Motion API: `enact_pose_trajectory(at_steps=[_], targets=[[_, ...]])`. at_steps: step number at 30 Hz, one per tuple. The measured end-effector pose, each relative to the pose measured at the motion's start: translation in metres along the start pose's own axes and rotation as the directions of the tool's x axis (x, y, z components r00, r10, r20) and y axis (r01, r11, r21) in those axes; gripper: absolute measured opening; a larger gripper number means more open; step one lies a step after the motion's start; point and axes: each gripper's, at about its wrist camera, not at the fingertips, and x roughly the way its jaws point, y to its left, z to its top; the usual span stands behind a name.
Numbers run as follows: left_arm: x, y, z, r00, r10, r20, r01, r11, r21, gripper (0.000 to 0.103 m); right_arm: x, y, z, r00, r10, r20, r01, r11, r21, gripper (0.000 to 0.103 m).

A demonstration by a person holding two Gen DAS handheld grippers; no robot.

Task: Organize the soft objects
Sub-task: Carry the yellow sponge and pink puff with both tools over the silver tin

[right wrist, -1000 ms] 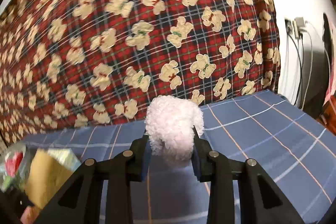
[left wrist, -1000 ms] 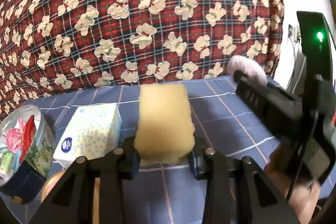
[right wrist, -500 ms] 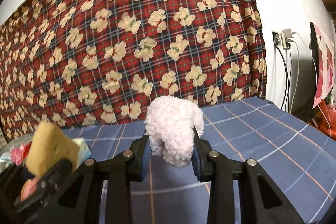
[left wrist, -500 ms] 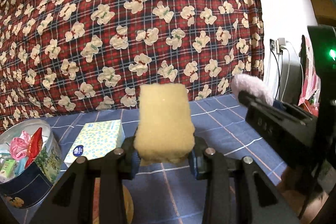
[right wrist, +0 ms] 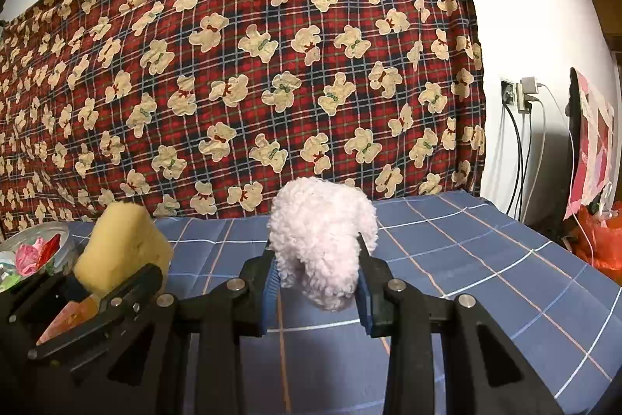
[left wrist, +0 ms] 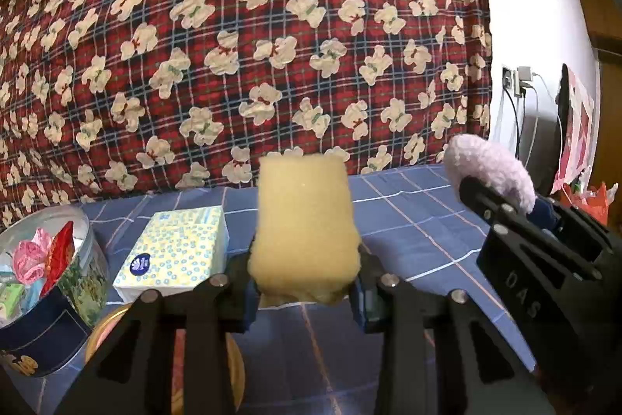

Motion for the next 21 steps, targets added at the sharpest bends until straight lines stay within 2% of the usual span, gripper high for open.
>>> enact_pose_trajectory(at_steps=[21], targets=[[-0.022, 0.007, -0.008, 0.999, -0.007, 0.034, 0.007, 1.000, -0.009, 0.036, -0.026, 0.001, -0.005, 0.999, -0.023, 0.024, 0.022, 0.999, 0.044, 0.036]])
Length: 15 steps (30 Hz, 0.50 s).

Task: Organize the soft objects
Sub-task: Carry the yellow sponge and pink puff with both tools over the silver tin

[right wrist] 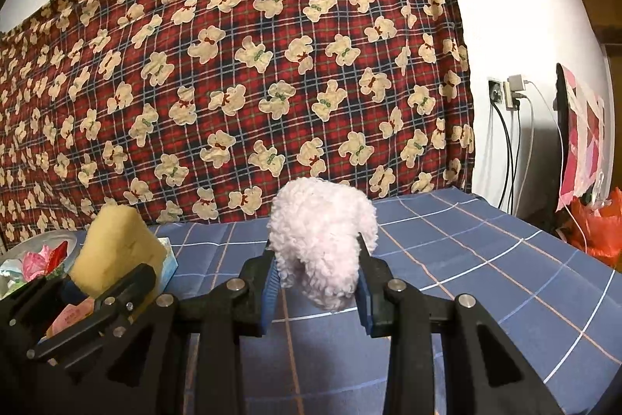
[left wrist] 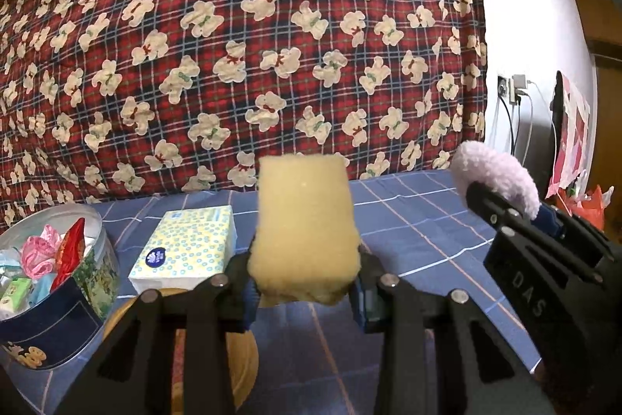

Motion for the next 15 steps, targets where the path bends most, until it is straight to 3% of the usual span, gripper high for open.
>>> enact_pose_trajectory(at_steps=[15], targets=[[-0.024, 0.018, -0.007, 1.000, 0.008, 0.002, -0.008, 1.000, -0.006, 0.036, -0.014, 0.031, -0.005, 0.997, 0.074, -0.004, -0.074, 0.997, 0.001, 0.037]])
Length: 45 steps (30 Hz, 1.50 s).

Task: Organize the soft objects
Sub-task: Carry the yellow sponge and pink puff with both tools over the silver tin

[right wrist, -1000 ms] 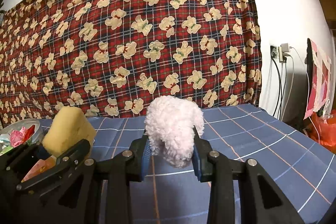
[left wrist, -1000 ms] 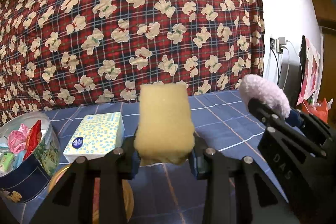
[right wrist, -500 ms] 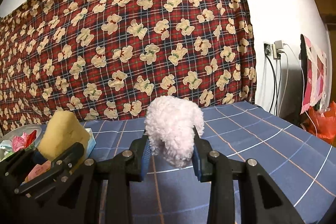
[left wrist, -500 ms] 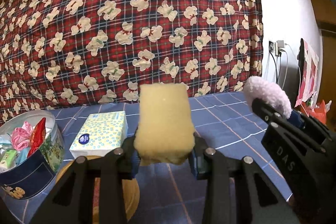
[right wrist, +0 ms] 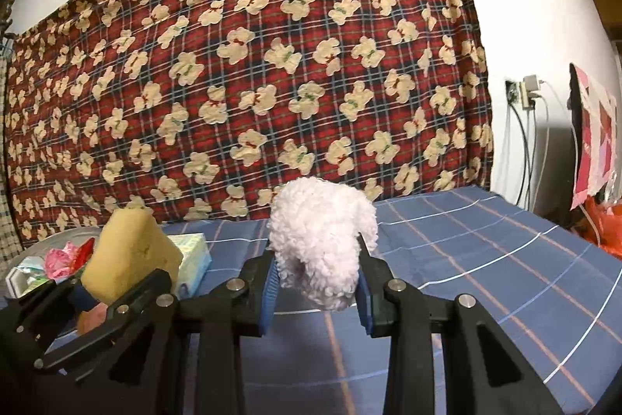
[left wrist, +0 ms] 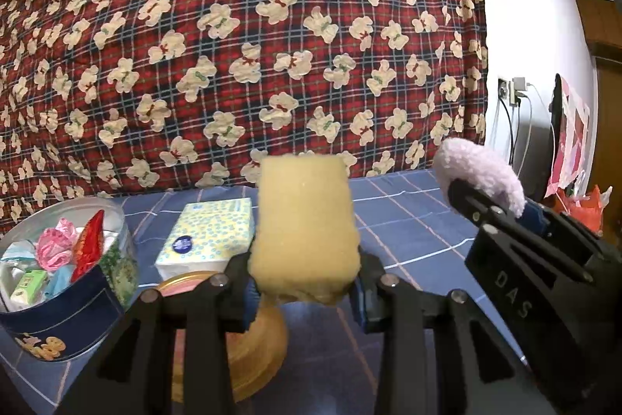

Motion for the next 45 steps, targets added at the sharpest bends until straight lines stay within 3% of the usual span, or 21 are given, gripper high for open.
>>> enact_pose_trajectory(at_steps=[13, 21, 30, 35, 45], targets=[[-0.024, 0.062, 0.005, 0.997, 0.078, 0.012, -0.077, 0.995, -0.061, 0.036, 0.001, 0.060, -0.001, 0.990, 0.136, -0.037, -0.136, 0.991, 0.009, 0.037], [-0.037, 0.108, 0.009, 0.987, 0.161, 0.009, -0.159, 0.983, -0.094, 0.036, 0.005, 0.123, 0.005, 0.967, 0.251, -0.052, -0.254, 0.965, -0.059, 0.037], [-0.045, 0.181, 0.018, 0.955, 0.296, 0.003, -0.292, 0.943, -0.162, 0.036, 0.023, 0.201, 0.014, 0.933, 0.357, -0.048, -0.360, 0.926, -0.113, 0.037], [-0.042, 0.222, 0.020, 0.943, 0.333, -0.024, -0.331, 0.924, -0.193, 0.036, 0.038, 0.241, 0.020, 0.923, 0.380, -0.059, -0.385, 0.914, -0.129, 0.037], [-0.017, 0.291, 0.017, 0.911, 0.384, -0.147, -0.409, 0.884, -0.228, 0.036, 0.095, 0.306, 0.022, 0.892, 0.400, -0.210, -0.429, 0.896, -0.117, 0.037]])
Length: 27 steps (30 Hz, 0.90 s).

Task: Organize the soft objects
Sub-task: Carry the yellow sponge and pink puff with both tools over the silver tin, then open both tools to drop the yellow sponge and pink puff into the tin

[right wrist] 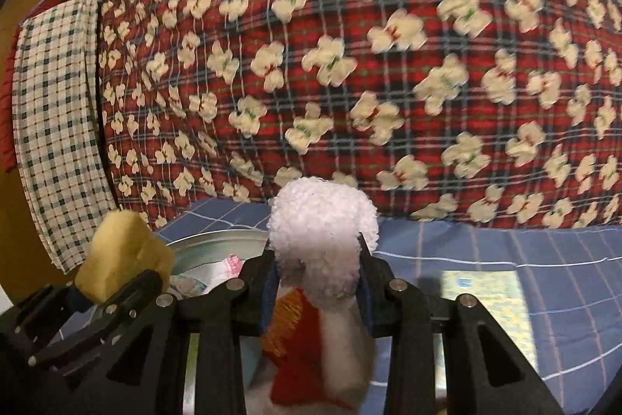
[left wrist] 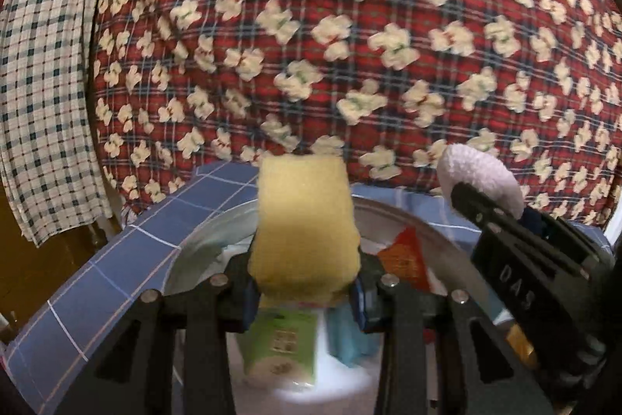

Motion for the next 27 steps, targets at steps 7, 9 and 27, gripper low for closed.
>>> enact_pose_trajectory(at_steps=[7, 9, 27], targets=[[0.027, 0.014, 0.003, 0.996, 0.022, -0.082, -0.023, 1.000, -0.012, 0.036, 0.050, 0.009, 0.012, 0.984, 0.057, -0.169, -0.052, 0.998, 0.032, 0.042], [0.031, 0.016, 0.003, 0.995, 0.032, -0.096, -0.033, 0.999, -0.014, 0.036, 0.058, 0.009, 0.012, 0.972, 0.092, -0.215, -0.082, 0.995, 0.056, 0.053], [0.007, 0.007, -0.005, 0.999, 0.016, -0.029, -0.016, 1.000, -0.004, 0.103, -0.019, -0.031, -0.008, 0.986, 0.151, 0.065, -0.163, 0.947, 0.278, 0.082]])
